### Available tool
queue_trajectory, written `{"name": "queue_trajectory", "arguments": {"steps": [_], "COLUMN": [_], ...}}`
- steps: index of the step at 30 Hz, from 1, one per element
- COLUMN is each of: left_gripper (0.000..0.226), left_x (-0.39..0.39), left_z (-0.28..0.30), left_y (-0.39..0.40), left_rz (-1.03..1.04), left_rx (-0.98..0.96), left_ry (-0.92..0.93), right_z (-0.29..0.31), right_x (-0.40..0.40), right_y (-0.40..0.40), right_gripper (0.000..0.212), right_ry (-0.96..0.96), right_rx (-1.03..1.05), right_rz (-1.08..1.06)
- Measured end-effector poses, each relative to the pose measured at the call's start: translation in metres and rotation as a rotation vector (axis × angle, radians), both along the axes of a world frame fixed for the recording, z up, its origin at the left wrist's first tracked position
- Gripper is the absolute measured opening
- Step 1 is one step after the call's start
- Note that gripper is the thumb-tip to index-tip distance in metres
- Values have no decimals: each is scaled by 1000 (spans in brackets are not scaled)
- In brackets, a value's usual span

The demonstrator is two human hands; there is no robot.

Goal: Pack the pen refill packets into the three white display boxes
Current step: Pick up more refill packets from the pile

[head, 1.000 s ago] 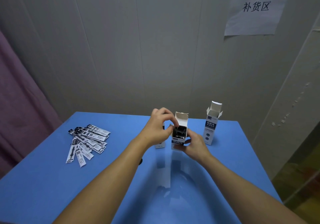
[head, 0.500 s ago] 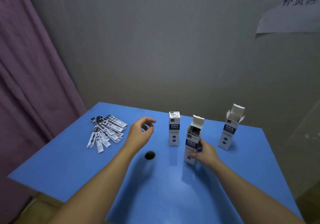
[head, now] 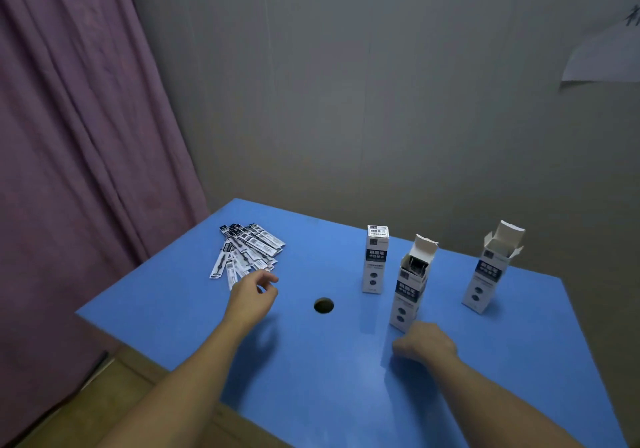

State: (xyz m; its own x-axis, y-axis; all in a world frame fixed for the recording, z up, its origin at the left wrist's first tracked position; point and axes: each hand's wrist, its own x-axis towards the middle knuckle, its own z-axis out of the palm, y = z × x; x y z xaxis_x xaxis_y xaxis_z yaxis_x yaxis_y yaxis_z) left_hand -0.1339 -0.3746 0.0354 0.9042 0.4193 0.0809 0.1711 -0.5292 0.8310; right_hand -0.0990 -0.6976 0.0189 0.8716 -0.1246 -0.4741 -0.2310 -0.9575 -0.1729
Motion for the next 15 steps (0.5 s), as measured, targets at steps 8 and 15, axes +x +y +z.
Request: {"name": "queue_trajectory", "arguments": {"steps": [8, 15], "left_gripper": [16, 33], "left_x": [-29, -49], "left_z": [1, 16], "left_y": [88, 167], "left_rz": [7, -33], "left_rx": [259, 430], "left_ry": [140, 231], "right_z": [24, 42], "right_x": [-3, 5], "right_y": [122, 223], "right_gripper": [11, 29], "right_ry": [-181, -283], "right_rx": [-30, 16], "right_rz": [303, 409]}}
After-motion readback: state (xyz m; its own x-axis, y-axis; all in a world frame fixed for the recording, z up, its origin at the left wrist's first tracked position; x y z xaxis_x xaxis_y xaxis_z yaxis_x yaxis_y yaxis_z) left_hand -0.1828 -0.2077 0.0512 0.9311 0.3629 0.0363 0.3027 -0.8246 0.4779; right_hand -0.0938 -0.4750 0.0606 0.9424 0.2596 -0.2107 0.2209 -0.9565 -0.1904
